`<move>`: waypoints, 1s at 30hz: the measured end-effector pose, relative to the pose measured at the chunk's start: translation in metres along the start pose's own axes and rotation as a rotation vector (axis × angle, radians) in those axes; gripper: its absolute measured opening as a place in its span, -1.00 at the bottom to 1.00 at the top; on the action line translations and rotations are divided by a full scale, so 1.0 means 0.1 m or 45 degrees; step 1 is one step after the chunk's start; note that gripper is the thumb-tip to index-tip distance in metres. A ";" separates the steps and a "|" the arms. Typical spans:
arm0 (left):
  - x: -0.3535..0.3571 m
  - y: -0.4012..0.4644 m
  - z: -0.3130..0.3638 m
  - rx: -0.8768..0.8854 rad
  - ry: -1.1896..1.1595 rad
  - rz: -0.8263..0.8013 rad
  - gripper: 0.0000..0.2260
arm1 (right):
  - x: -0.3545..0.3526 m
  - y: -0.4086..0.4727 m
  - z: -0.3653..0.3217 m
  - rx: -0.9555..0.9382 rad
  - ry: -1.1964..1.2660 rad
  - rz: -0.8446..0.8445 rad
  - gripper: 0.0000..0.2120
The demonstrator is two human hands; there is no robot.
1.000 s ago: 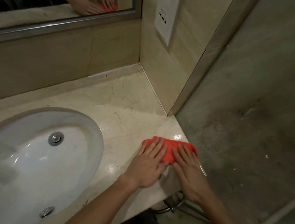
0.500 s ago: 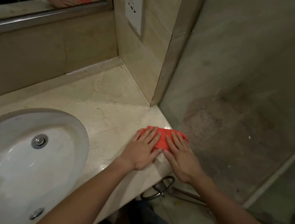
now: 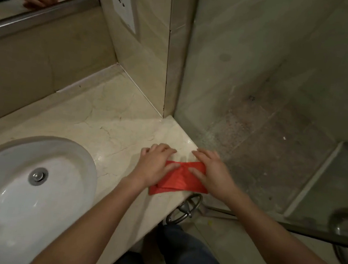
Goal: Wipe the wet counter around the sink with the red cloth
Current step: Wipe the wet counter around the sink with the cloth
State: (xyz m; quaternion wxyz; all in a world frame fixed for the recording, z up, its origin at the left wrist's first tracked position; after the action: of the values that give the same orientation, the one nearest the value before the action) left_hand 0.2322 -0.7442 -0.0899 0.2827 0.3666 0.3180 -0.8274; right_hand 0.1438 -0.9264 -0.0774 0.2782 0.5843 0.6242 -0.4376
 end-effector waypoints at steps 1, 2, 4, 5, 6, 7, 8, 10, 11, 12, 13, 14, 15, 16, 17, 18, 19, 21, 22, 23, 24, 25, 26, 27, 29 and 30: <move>-0.01 0.06 -0.03 -0.026 0.017 -0.038 -0.53 | 0.00 0.06 -0.01 0.015 -0.033 -0.023 -0.45; -0.01 0.08 -0.06 -0.051 0.033 -0.087 -0.52 | 0.03 0.10 -0.02 0.034 -0.076 -0.066 -0.42; 0.03 0.05 -0.11 -0.087 0.019 -0.125 -0.56 | 0.09 0.14 0.00 0.092 -0.147 -0.140 -0.43; 0.05 0.01 -0.13 -0.089 -0.014 -0.112 -0.63 | 0.12 0.14 0.02 0.120 -0.156 -0.162 -0.48; 0.07 -0.03 -0.14 -0.065 -0.042 -0.089 -0.72 | 0.13 0.12 0.05 0.142 -0.137 -0.172 -0.54; 0.08 -0.07 -0.15 -0.019 -0.058 -0.072 -0.79 | 0.14 0.10 0.08 0.159 -0.090 -0.190 -0.61; 0.08 -0.11 -0.15 0.029 -0.072 -0.069 -0.83 | 0.14 0.08 0.09 0.159 -0.034 -0.216 -0.67; 0.04 -0.16 -0.15 0.091 -0.176 -0.088 -0.83 | 0.10 0.04 0.08 0.149 0.097 -0.241 -0.70; -0.02 -0.16 -0.15 0.093 -0.241 -0.083 -0.84 | 0.06 0.04 0.06 0.149 0.187 -0.213 -0.72; -0.09 -0.17 -0.14 0.084 -0.277 -0.039 -0.85 | 0.00 0.04 0.04 0.146 0.286 -0.150 -0.75; -0.19 -0.16 -0.13 0.070 -0.275 0.045 -0.86 | -0.08 0.06 0.01 0.135 0.375 -0.061 -0.78; -0.30 -0.16 -0.12 0.075 -0.244 0.161 -0.87 | -0.17 0.09 -0.01 0.108 0.428 0.052 -0.82; -0.40 -0.15 -0.10 0.097 -0.197 0.291 -0.88 | -0.26 0.12 -0.05 0.054 0.419 0.176 -0.85; -0.50 -0.15 -0.07 0.133 -0.139 0.415 -0.89 | -0.33 0.14 -0.09 -0.032 0.356 0.294 -0.85; -0.57 -0.16 -0.05 0.176 -0.075 0.509 -0.90 | -0.37 0.16 -0.12 -0.132 0.271 0.383 -0.85; -0.61 -0.18 -0.04 0.221 -0.018 0.556 -0.90 | -0.36 0.17 -0.14 -0.215 0.185 0.420 -0.83; -0.60 -0.21 -0.04 0.261 0.035 0.548 -0.88 | -0.30 0.15 -0.13 -0.262 0.106 0.394 -0.83; -0.43 -0.34 -0.10 0.315 0.122 0.372 -0.88 | -0.10 0.04 -0.08 -0.274 -0.022 0.232 -0.85; -0.29 -0.45 -0.15 0.338 0.141 0.270 -0.89 | 0.01 -0.07 -0.07 -0.280 -0.064 0.158 -0.87; -0.15 -0.56 -0.20 0.363 0.143 0.209 -0.89 | 0.12 -0.19 -0.06 -0.287 -0.085 0.133 -0.86; -0.04 -0.67 -0.24 0.383 0.127 0.211 -0.87 | 0.21 -0.31 -0.05 -0.284 -0.095 0.165 -0.81; 0.06 -0.74 -0.28 0.380 0.104 0.258 -0.84 | 0.28 -0.39 -0.07 -0.258 -0.097 0.225 -0.74; 0.13 -0.75 -0.29 0.358 0.086 0.317 -0.77 | 0.32 -0.43 -0.09 -0.212 -0.103 0.284 -0.67; 0.17 -0.71 -0.28 0.331 0.085 0.362 -0.70 | 0.35 -0.41 -0.14 -0.161 -0.117 0.303 -0.59; 0.26 -0.52 -0.21 0.277 0.140 0.309 -0.56 | 0.39 -0.29 -0.25 -0.086 -0.169 0.177 -0.44; 0.30 -0.41 -0.16 0.236 0.178 0.226 -0.50 | 0.42 -0.21 -0.29 -0.056 -0.200 0.077 -0.38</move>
State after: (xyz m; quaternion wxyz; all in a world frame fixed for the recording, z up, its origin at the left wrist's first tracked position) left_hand 0.1932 -0.7127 -0.1088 0.2967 0.4745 0.2254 -0.7975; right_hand 0.1215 -0.8792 -0.0958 0.3524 0.5604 0.5920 -0.4596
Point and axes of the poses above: each hand's wrist, its own y-axis towards the middle knuckle, its own x-axis out of the palm, z = x × y, the point moved 2 cm from there along y, towards the middle knuckle, and after that the axes turned 4 degrees about -y, right-handed, at the moved point
